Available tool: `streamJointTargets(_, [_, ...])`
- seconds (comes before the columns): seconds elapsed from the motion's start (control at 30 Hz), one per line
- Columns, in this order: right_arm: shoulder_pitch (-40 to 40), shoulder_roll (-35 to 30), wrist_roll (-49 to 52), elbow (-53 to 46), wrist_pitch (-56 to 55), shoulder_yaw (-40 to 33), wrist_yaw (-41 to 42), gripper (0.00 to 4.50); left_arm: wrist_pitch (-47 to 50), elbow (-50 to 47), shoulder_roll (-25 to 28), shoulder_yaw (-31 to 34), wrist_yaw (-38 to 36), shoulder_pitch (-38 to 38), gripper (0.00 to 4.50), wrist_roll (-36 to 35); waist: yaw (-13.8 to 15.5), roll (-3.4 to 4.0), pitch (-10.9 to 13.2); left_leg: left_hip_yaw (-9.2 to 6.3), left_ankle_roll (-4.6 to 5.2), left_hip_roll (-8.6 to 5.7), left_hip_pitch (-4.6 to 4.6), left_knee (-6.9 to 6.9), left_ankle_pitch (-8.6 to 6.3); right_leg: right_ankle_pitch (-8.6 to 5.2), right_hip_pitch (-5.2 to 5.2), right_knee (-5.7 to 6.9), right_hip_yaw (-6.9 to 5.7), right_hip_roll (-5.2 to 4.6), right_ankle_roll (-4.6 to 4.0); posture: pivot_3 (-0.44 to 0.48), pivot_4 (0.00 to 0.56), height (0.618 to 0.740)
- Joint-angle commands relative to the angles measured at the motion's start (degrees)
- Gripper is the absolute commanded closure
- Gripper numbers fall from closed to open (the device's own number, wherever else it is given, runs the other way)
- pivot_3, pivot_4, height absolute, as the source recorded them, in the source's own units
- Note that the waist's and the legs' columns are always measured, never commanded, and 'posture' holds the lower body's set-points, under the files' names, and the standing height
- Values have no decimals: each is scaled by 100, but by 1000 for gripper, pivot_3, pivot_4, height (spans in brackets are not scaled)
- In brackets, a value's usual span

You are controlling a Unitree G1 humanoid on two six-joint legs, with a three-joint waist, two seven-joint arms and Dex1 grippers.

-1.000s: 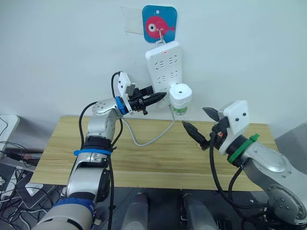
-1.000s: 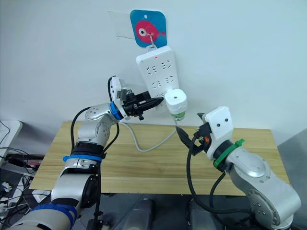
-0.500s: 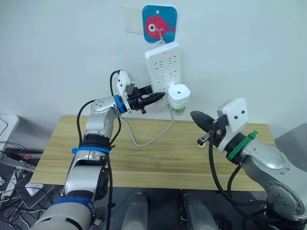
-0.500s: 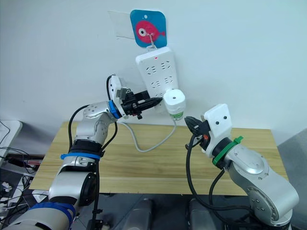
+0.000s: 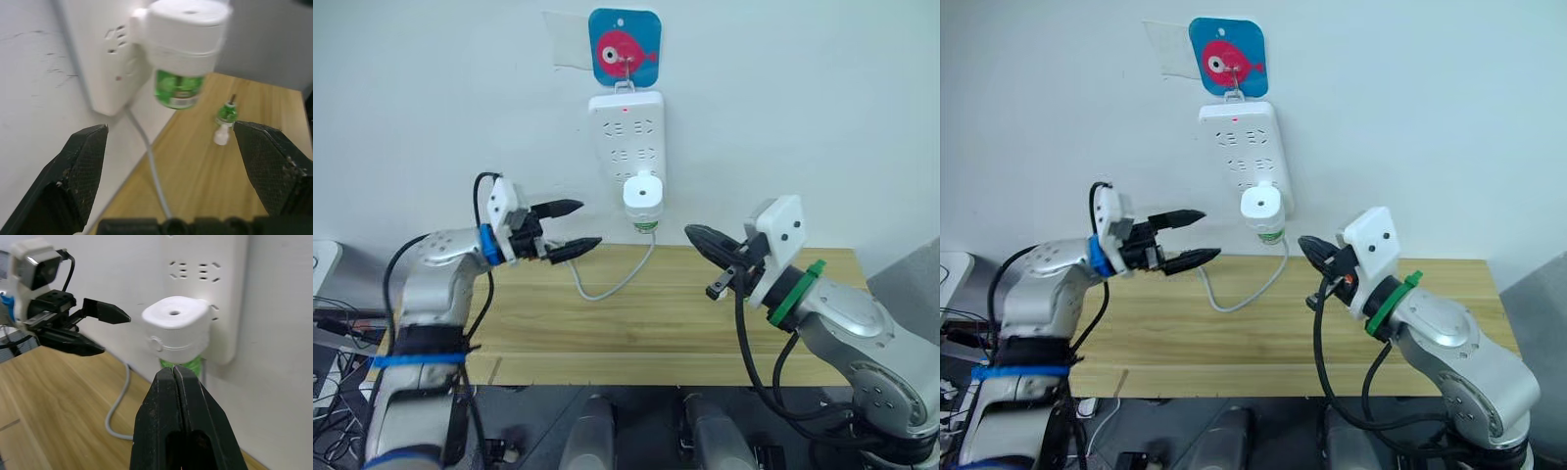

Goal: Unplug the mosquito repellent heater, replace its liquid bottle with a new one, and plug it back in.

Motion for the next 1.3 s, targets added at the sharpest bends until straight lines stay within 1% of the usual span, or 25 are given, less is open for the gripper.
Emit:
streamJointTargets(0.03, [-91, 67, -161, -24, -284, 331, -14, 4500, 194, -1433, 5, 277, 296, 575, 56, -526, 43, 2, 9, 1, 0, 0, 1, 0, 0, 0, 0, 0, 1, 0, 0, 313, 283, 740])
streamJointTargets(0.13, [-164, 172, -397, 175, -451, 651, -86, 4500, 43, -2054, -93, 298, 500, 1032, 56, -617, 91, 2, 13, 3, -2, -1, 10, -6, 1, -2, 4, 0, 3, -1, 2, 313, 284, 740])
streamJointTargets(0.2, [-215, 229, -568, 326, -592, 820, -107, 4500, -8, -2245, -164, 300, 672, 1166, 56, -640, 121, 2, 14, 8, -2, -1, 21, -15, 1, -17, 7, -1, 7, -1, 27, 315, 283, 740])
streamJointTargets(0.3, [-328, 355, -813, 572, -766, 973, -169, 4500, 14, -2384, -231, 297, 882, 1272, 56, -659, 177, 4, 15, 9, -2, 2, 26, -18, 1, -18, 7, -1, 7, 5, 26, 316, 283, 740])
streamJointTargets(0.53, [-518, 762, -1232, 1133, -921, 1097, -396, 4500, -38, -2397, -268, 213, 1141, 1321, 56, -651, 195, 6, 25, 15, -3, 3, 29, -29, 2, -23, 4, -2, 9, 6, 19, 327, 281, 740])
streamJointTargets(0.8, [-642, 881, -1533, 1407, -1106, 1213, -289, 4500, -137, -2367, -252, 144, 1188, 1286, 56, -630, 196, 8, 33, 16, -3, 5, 29, -33, 1, -27, 3, -3, 10, 7, 14, 336, 276, 740])
streamJointTargets(1.23, [-555, 972, -1617, 1301, -949, 1427, -125, 4500, -199, -2398, -248, 76, 1204, 1296, 56, -658, 196, 9, 35, 16, -3, 6, 28, -37, 1, -32, 2, -4, 9, 7, 10, 336, 274, 740])
streamJointTargets(1.3, [-531, 986, -1625, 1293, -943, 1411, -124, 4500, -211, -2394, -253, 59, 1206, 1294, 56, -648, 198, 9, 35, 15, -3, 6, 28, -38, 1, -33, 2, -4, 8, 7, 10, 339, 266, 740])
